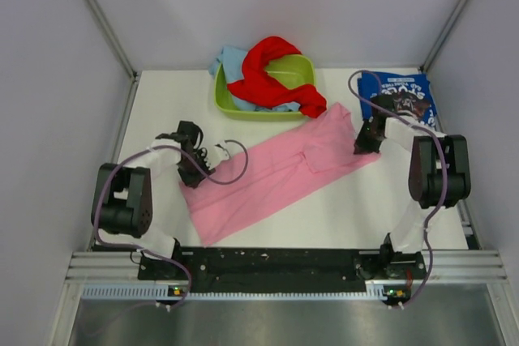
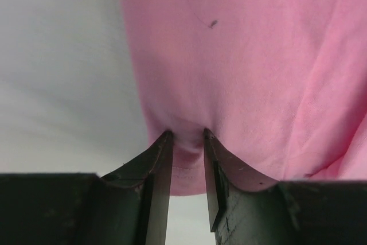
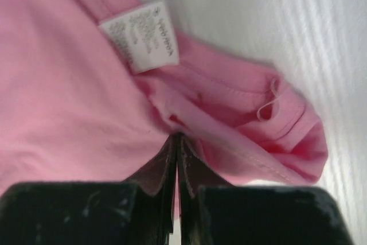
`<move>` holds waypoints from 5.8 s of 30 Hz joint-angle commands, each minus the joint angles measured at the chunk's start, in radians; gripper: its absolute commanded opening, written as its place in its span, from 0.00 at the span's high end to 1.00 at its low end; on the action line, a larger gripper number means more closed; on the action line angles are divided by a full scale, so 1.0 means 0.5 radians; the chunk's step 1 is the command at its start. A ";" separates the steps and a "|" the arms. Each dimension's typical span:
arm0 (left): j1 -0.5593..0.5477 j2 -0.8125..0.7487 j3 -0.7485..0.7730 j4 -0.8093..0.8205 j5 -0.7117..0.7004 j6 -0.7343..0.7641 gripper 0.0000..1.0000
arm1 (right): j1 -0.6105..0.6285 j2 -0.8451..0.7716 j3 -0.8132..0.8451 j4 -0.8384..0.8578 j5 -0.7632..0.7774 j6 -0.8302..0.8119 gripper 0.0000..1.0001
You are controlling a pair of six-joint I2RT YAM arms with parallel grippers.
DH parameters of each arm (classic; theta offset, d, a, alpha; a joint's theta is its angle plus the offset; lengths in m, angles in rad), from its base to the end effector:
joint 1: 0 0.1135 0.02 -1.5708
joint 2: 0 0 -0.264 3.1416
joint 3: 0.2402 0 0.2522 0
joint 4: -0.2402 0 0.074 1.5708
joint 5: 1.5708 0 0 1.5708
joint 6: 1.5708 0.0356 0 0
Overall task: Fold and stack the t-shirts
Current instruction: Rotate the tshirt 45 degrees, then grab the bottom of the folded rectangular tshirt with both arms, then fold the folded rectangular tshirt in 1/3 of the way
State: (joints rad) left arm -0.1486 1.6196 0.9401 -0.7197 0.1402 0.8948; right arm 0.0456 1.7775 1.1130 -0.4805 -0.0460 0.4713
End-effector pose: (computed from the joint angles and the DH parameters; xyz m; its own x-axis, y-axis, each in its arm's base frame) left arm 0.2760 -0.0463 0.1623 -0.4769 0.8524 -0.2143 0.8667 0.4967 0.0471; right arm 0.3488 0.0176 0.1683 -0.8399 0.4157 -0.3490 0.3556 0.9072 0.2249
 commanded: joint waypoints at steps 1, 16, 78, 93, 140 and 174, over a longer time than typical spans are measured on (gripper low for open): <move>-0.022 -0.195 -0.321 -0.229 0.063 0.128 0.67 | -0.082 0.169 0.142 0.047 0.083 -0.007 1.00; 0.027 -0.800 0.043 -0.638 0.370 -0.028 0.41 | 0.374 -0.786 0.043 0.634 -0.178 -0.632 0.53; -0.301 -0.193 0.650 -0.923 0.609 -0.823 1.00 | 2.465 -0.787 -0.734 1.476 -0.261 -1.504 1.00; -0.737 0.982 2.221 -1.021 0.573 -1.047 1.00 | 1.771 -1.377 -1.324 1.464 0.224 -1.323 1.00; -0.765 0.655 2.146 -0.442 0.668 -0.931 0.40 | 1.157 -1.438 -0.947 1.025 0.244 -1.100 0.42; -0.755 0.572 0.513 -0.475 0.680 -0.673 0.84 | 0.535 -1.052 -1.247 1.006 -0.270 0.239 0.91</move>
State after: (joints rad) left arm -0.4904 1.9438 1.3190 -0.8467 0.4000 0.4831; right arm 0.3405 1.2407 0.4564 -0.0895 -0.0940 0.6842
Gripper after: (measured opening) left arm 0.168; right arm 0.096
